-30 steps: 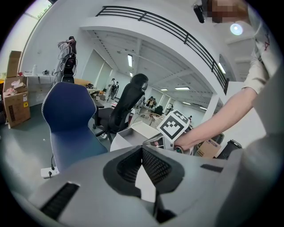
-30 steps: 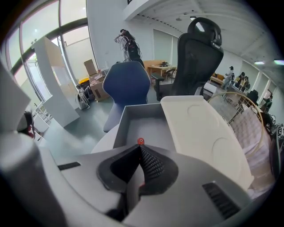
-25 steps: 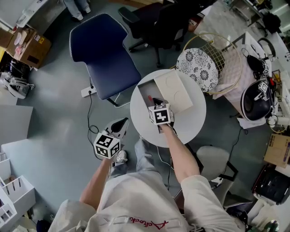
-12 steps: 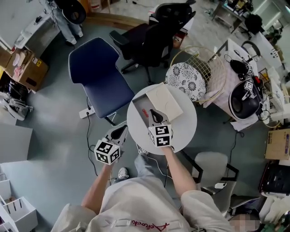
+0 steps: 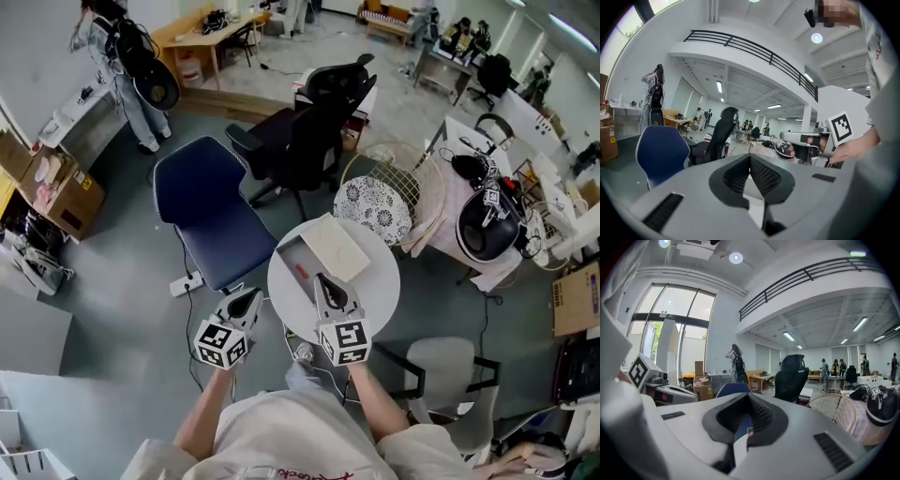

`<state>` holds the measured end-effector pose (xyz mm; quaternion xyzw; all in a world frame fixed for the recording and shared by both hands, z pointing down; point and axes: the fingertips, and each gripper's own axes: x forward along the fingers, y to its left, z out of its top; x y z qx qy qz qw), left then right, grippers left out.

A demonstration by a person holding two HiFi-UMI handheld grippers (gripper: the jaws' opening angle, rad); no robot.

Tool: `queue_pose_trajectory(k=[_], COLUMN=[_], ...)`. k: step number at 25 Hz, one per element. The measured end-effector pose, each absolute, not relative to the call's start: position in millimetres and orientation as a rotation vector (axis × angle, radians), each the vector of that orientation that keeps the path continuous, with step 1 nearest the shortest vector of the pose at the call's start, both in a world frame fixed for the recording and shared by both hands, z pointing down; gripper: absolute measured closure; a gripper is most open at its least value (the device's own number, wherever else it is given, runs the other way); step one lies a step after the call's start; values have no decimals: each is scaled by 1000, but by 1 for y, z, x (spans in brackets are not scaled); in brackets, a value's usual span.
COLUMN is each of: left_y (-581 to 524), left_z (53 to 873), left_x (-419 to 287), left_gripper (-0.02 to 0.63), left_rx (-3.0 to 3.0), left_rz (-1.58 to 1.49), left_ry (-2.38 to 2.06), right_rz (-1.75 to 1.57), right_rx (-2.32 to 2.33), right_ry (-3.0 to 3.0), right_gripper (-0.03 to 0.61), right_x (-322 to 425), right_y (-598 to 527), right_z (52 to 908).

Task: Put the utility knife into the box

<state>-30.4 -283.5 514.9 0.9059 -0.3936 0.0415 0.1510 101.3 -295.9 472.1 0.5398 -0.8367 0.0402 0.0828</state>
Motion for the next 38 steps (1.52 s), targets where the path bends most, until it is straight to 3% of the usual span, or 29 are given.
queue_pose_trajectory(k=[23,38], left_y=[-139,-61], left_z=[475,474], left_x=[-109,-49], left_gripper=[603,603], left_rx=[2729,2838], left_rz=[52,69], left_ry=[-1071,-921], right_rz=[104,108], right_rx=[1817,1932], right_ry=[-2407,-2389], right_gripper=[561,561], right_x=[40,88], right_y=[-144,-42], right_z=[471,477])
